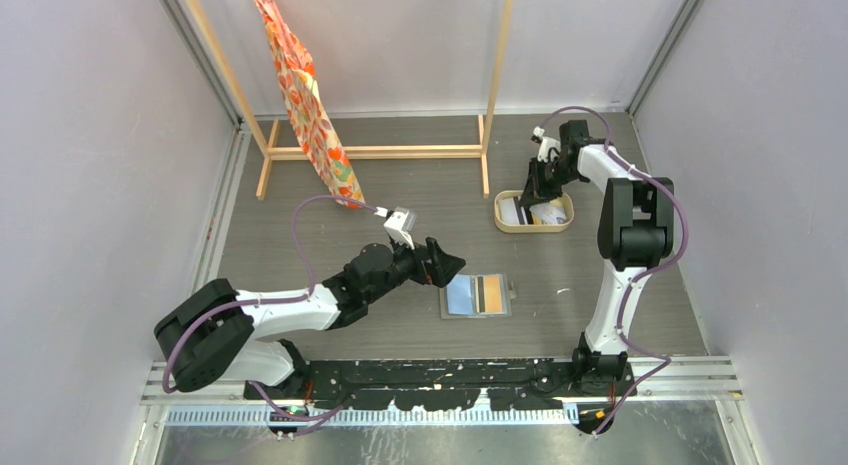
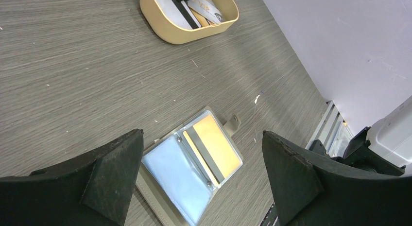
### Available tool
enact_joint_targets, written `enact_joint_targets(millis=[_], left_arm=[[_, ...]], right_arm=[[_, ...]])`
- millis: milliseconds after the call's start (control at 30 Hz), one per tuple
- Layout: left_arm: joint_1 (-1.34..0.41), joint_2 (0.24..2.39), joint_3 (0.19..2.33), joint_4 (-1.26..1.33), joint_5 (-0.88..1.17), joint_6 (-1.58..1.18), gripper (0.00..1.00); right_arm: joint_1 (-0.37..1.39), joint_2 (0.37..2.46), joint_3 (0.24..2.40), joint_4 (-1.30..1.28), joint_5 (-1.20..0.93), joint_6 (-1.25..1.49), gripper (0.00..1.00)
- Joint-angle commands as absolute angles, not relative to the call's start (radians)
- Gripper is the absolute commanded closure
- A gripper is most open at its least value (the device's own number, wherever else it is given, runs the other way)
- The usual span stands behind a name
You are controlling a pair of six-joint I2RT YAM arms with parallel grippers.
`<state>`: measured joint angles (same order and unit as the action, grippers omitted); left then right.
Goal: Put the credit cards into the card holder
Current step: Pick up the credit card from the storage box.
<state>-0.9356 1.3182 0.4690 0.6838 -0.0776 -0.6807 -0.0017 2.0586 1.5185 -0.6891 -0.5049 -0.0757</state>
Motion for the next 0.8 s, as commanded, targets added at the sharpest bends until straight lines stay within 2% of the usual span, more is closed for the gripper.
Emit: enact_joint_targets(millis=[0,767], left_arm=[[-0.934,1.318,0.464,0.744,-0.096,-0.682,0.07],[-0.934,1.314,0.458,0.754,-0.091,-0.681,0.07]], right_arm=[[-0.004,1.999,1.516,-0.693,-0.494,-0.093,0.99],[-0.089,1.918,1.485,-0.681,-0.712,-0.097,0.99]])
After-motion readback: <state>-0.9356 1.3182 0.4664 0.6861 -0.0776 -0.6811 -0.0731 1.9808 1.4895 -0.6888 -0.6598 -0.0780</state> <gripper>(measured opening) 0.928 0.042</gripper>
